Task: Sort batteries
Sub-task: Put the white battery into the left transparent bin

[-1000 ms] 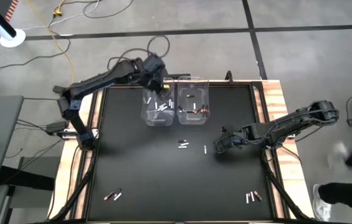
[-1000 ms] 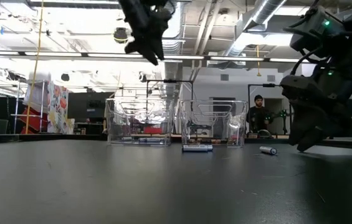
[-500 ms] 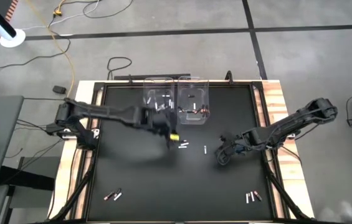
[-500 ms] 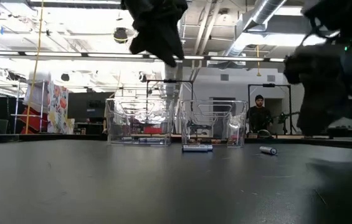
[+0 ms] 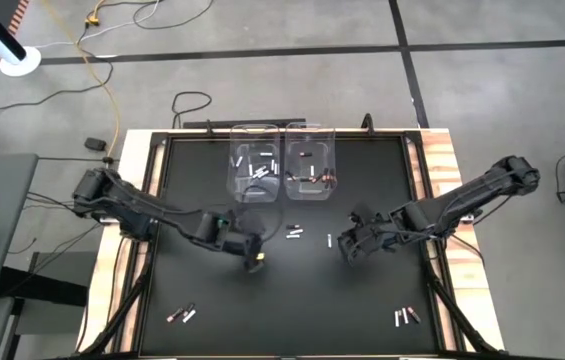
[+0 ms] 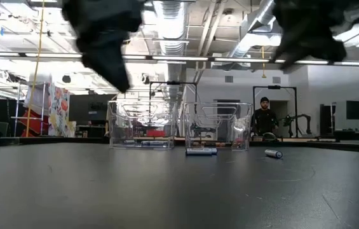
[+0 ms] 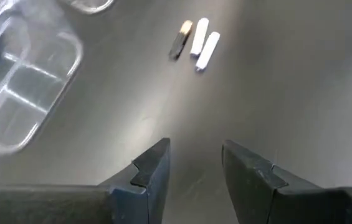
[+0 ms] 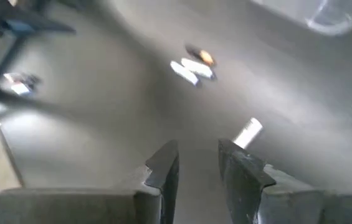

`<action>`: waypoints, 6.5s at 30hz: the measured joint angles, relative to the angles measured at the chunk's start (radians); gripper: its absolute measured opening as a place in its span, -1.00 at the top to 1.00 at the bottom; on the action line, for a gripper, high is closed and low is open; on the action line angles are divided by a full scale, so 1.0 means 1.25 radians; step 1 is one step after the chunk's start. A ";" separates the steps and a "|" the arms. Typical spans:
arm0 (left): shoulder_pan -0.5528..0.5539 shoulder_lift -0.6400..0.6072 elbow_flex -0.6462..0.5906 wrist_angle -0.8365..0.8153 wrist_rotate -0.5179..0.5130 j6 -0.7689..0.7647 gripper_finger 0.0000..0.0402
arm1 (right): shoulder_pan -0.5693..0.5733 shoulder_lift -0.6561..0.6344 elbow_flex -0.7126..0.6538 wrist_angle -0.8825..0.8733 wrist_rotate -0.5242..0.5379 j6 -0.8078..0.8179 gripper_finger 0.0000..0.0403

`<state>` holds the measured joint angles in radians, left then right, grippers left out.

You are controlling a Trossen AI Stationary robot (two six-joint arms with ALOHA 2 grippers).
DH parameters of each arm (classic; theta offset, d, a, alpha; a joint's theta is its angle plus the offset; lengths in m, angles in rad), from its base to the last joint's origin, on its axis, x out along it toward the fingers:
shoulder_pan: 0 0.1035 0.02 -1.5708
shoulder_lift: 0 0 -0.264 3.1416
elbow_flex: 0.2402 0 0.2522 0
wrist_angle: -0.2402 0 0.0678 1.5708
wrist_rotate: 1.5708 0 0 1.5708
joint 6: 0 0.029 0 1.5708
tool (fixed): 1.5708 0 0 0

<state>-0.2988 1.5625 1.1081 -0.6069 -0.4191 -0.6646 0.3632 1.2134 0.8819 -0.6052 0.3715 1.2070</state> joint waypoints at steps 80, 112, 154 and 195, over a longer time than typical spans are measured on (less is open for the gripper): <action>0.101 -0.699 -0.483 0.113 0.122 0.140 0.31 | -0.130 0.488 0.178 -0.157 -0.190 0.351 0.84; 0.101 -0.699 -0.482 0.064 0.030 0.460 0.31 | -0.142 0.184 0.186 -0.193 -0.021 0.252 0.82; 0.101 -0.700 -0.482 0.173 0.131 0.300 0.31 | -0.561 0.980 1.175 -0.167 -0.239 -0.845 0.82; 0.101 -0.700 -0.482 0.167 0.029 0.262 0.31 | -0.566 1.055 1.178 -0.182 -0.241 -0.950 0.52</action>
<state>-0.1722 0.6880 0.5053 -0.3985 -0.3828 -0.3374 -0.3447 2.5325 2.3545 -0.8326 0.0700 0.0190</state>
